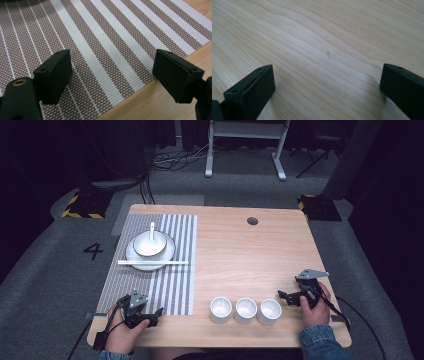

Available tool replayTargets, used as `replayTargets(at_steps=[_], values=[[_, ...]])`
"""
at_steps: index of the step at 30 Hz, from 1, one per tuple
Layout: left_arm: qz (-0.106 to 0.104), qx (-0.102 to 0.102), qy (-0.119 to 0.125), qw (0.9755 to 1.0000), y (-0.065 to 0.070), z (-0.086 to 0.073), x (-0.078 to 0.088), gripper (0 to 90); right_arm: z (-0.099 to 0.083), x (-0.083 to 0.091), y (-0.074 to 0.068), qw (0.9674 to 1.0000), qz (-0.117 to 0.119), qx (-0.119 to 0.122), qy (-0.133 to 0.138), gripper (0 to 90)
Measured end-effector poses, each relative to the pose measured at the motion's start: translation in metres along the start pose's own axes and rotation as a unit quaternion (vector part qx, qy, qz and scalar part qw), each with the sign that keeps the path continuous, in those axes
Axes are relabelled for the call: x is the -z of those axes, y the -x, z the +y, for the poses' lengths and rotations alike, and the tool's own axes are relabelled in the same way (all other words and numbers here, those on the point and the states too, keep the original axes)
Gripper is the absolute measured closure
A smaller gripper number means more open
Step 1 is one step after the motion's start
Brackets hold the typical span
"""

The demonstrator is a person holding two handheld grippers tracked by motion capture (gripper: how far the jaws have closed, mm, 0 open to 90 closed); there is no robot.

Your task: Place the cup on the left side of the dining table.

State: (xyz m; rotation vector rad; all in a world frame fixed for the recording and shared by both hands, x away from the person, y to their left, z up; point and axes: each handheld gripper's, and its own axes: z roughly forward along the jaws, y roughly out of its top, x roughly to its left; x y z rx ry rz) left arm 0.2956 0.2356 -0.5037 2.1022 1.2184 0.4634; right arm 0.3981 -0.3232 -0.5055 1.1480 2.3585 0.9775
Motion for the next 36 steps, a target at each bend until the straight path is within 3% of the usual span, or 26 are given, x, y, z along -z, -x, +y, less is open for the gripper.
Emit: replayTargets(at_steps=[10, 16, 20, 26, 36], values=[[0.003, 0.005, 0.004, 1.0, 0.002, 0.0, 0.0, 17.8, 0.0, 0.0, 0.0, 1.0, 0.0, 0.0, 0.0, 0.3], [-0.001, -0.002, 0.004, 1.0, 0.004, 0.003, 0.003, 21.4, 0.0, 0.0, 0.0, 1.0, 0.0, 0.0, 0.0, 0.3], [-0.009, 0.005, 0.005, 0.9999, 0.006, 0.007, 0.009, 21.5, 0.0, 0.0, 0.0, 1.0, 0.0, 0.0, 0.0, 0.3], [-0.036, 0.034, 0.011, 0.9987, 0.01, 0.012, 0.018, 21.4, 0.0, 0.0, 0.0, 1.0, 0.0, 0.0, 0.0, 0.3], [-0.017, 0.01, 0.045, 0.9988, 0.021, 0.026, 0.037, 21.5, 0.0, 0.0, 0.0, 1.0, 0.0, 0.0, 0.0, 0.3]])
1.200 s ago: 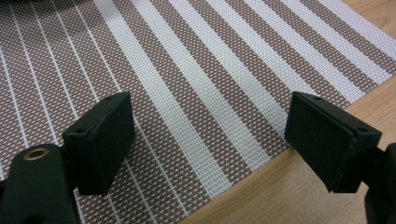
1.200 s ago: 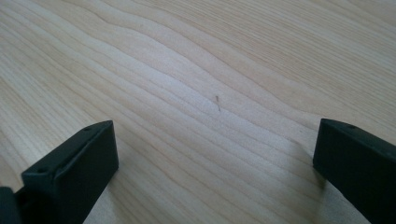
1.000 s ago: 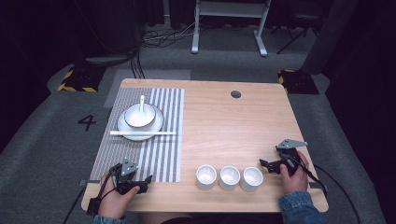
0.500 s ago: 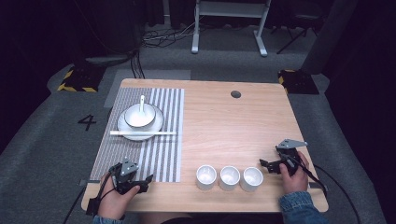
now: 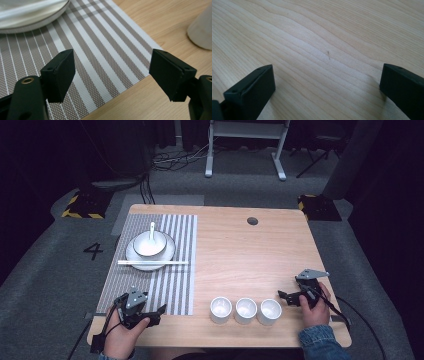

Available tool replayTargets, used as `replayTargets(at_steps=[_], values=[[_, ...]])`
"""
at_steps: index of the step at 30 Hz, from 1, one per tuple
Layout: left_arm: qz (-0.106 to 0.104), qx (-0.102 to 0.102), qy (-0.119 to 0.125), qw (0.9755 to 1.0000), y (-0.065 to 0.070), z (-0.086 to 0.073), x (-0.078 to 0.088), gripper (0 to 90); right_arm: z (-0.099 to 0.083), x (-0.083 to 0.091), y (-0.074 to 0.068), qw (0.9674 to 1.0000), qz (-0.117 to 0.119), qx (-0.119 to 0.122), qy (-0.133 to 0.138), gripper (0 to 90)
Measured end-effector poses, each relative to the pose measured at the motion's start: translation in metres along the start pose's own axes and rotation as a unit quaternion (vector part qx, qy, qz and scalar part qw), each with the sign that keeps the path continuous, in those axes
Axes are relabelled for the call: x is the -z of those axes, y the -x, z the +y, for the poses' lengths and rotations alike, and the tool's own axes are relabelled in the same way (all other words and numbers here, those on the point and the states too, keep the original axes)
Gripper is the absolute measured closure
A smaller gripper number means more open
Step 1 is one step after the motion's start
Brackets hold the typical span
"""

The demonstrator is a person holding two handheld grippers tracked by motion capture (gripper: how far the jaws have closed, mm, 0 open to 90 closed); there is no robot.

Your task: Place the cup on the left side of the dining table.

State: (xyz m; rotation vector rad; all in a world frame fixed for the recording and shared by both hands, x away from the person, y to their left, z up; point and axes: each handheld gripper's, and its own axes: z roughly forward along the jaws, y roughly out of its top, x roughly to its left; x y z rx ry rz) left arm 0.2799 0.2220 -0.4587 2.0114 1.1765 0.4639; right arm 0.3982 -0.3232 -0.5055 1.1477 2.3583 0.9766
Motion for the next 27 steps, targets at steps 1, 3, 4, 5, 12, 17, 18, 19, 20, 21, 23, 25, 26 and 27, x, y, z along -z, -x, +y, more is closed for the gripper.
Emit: replayTargets(at_steps=[1, 3, 4, 5, 12, 17, 18, 19, 20, 21, 23, 25, 26, 27], values=[[0.0, -0.003, 0.009, 1.0, 0.003, 0.003, 0.004, 21.5, 0.0, 0.0, 0.0, 1.0, 0.0, 0.0, 0.0, 0.3], [0.001, -0.006, 0.016, 0.9999, 0.006, 0.006, 0.007, 21.5, 0.0, 0.0, 0.0, 1.0, 0.0, 0.0, 0.0, 0.3], [0.001, -0.006, 0.016, 0.9999, 0.006, 0.006, 0.007, 21.4, 0.0, 0.0, 0.0, 1.0, 0.0, 0.0, 0.0, 0.3], [-0.003, -0.007, 0.02, 0.9998, 0.008, 0.008, 0.011, 21.4, 0.0, 0.0, 0.0, 1.0, 0.0, 0.0, 0.0, 0.3], [-0.012, -0.007, 0.038, 0.9992, 0.015, 0.016, 0.021, 20.4, 0.0, 0.0, 0.0, 1.0, 0.0, 0.0, 0.0, 0.3], [-0.011, -0.013, 0.051, 0.9985, 0.019, 0.021, 0.024, 20.9, 0.0, 0.0, 0.0, 1.0, 0.0, 0.0, 0.0, 0.2], [-0.016, -0.007, 0.065, 0.9977, 0.02, 0.023, 0.026, 21.2, 0.0, 0.0, 0.0, 1.0, 0.0, 0.0, 0.0, 0.3], [-0.018, -0.006, 0.069, 0.9975, 0.021, 0.024, 0.027, 21.4, 0.0, 0.0, 0.0, 1.0, 0.0, 0.0, 0.0, 0.3], [-0.017, -0.008, 0.072, 0.9972, 0.022, 0.025, 0.027, 21.4, 0.0, 0.0, 0.0, 1.0, 0.0, 0.0, 0.0, 0.3], [-0.015, -0.008, 0.075, 0.997, 0.022, 0.025, 0.028, 21.4, 0.0, 0.0, 0.0, 1.0, 0.0, 0.0, 0.0, 0.3], [-0.013, -0.007, 0.08, 0.9967, 0.023, 0.026, 0.028, 21.4, 0.0, 0.0, 0.0, 1.0, 0.0, 0.0, 0.0, 0.3], [-0.012, -0.008, 0.082, 0.9966, 0.024, 0.027, 0.028, 21.3, 0.0, 0.0, 0.0, 1.0, 0.0, 0.0, 0.0, 0.3], [-0.011, -0.007, 0.084, 0.9963, 0.025, 0.028, 0.027, 21.0, 0.0, 0.0, 0.0, 1.0, 0.0, 0.0, 0.0, 0.3], [-0.01, -0.009, 0.085, 0.9963, 0.025, 0.028, 0.026, 20.7, 0.0, 0.0, 0.0, 1.0, 0.0, 0.0, 0.0, 0.3]])
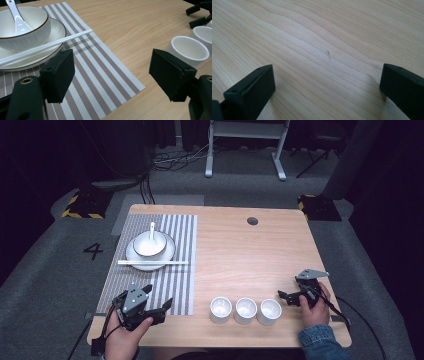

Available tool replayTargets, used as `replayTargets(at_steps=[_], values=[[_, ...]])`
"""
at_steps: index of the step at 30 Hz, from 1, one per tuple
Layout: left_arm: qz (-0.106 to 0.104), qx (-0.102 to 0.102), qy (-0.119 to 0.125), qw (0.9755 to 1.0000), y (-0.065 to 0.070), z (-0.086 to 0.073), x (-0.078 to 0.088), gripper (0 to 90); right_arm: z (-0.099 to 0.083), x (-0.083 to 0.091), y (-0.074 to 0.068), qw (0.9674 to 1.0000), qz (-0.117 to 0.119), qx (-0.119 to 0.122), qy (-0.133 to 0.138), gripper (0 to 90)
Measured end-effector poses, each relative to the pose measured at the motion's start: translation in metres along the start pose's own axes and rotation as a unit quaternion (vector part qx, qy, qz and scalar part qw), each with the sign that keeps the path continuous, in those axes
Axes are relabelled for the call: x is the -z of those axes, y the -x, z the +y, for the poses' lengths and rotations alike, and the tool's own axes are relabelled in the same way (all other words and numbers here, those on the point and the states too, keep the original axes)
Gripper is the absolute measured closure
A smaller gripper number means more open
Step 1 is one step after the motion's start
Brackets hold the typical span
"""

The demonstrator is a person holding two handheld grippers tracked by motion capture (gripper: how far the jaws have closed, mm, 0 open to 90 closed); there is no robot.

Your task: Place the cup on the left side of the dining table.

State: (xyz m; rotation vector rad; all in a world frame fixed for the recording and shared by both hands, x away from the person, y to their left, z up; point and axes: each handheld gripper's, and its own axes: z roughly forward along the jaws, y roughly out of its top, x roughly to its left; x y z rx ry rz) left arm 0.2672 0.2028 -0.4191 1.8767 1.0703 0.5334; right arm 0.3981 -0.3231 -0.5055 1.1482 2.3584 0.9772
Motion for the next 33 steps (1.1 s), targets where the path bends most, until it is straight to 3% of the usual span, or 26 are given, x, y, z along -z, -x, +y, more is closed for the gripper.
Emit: replayTargets(at_steps=[4, 7, 10, 14, 22, 33], values=[[-0.001, 0.0, 0.008, 1.0, 0.003, 0.001, -0.004, 20.6, 0.0, 0.0, 0.0, 1.0, 0.0, 0.0, 0.0, 0.3], [-0.005, -0.04, 0.012, 0.9991, 0.008, 0.005, -0.01, 21.1, 0.0, 0.0, 0.0, 1.0, 0.0, 0.0, 0.0, 0.3], [-0.014, -0.022, 0.016, 0.9995, 0.014, 0.008, -0.016, 23.3, 0.0, 0.0, 0.0, 1.0, 0.0, 0.0, 0.0, 0.3], [-0.029, -0.015, 0.014, 0.9994, 0.019, 0.012, -0.024, 23.3, 0.0, 0.0, 0.0, 1.0, 0.0, 0.0, 0.0, 0.3], [-0.056, -0.022, 0.012, 0.9981, 0.029, 0.021, -0.038, 23.9, 0.0, 0.0, 0.0, 1.0, 0.0, 0.0, 0.0, 0.3], [-0.096, -0.039, 0.006, 0.9946, 0.048, 0.031, -0.061, 23.7, 0.0, 0.0, 0.0, 1.0, 0.0, 0.0, 0.0, 0.3]])
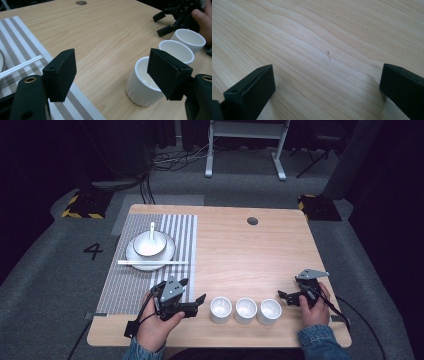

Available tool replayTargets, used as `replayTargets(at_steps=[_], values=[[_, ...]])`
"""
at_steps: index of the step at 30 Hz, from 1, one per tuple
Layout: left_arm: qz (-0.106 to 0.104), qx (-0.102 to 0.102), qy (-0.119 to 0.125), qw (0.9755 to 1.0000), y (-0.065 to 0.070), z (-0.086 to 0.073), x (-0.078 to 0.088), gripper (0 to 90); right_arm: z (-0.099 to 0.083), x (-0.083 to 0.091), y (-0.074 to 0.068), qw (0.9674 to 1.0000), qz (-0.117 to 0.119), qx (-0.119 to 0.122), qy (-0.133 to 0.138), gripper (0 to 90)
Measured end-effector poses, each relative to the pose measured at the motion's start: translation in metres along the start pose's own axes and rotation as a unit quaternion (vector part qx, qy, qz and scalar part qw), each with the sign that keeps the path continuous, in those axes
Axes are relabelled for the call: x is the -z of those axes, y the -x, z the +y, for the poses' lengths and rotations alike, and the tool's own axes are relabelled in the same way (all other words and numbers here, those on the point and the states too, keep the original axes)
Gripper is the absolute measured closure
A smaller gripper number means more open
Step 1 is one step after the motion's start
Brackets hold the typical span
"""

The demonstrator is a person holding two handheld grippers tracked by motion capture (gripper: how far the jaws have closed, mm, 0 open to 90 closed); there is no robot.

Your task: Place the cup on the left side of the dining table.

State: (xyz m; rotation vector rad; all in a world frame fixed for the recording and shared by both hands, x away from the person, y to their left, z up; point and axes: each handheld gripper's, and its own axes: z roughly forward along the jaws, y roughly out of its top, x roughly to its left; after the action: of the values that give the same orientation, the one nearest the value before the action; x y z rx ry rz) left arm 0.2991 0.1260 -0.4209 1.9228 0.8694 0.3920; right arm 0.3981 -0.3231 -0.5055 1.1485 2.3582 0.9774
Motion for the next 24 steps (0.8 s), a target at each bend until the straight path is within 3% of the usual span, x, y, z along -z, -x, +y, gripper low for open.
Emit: replayTargets(at_steps=[24], values=[[-0.051, -0.031, -0.017, 0.998, 0.033, 0.005, -0.032, 21.8, 0.0, 0.0, 0.0, 1.0, 0.0, 0.0, 0.0, 0.3]])
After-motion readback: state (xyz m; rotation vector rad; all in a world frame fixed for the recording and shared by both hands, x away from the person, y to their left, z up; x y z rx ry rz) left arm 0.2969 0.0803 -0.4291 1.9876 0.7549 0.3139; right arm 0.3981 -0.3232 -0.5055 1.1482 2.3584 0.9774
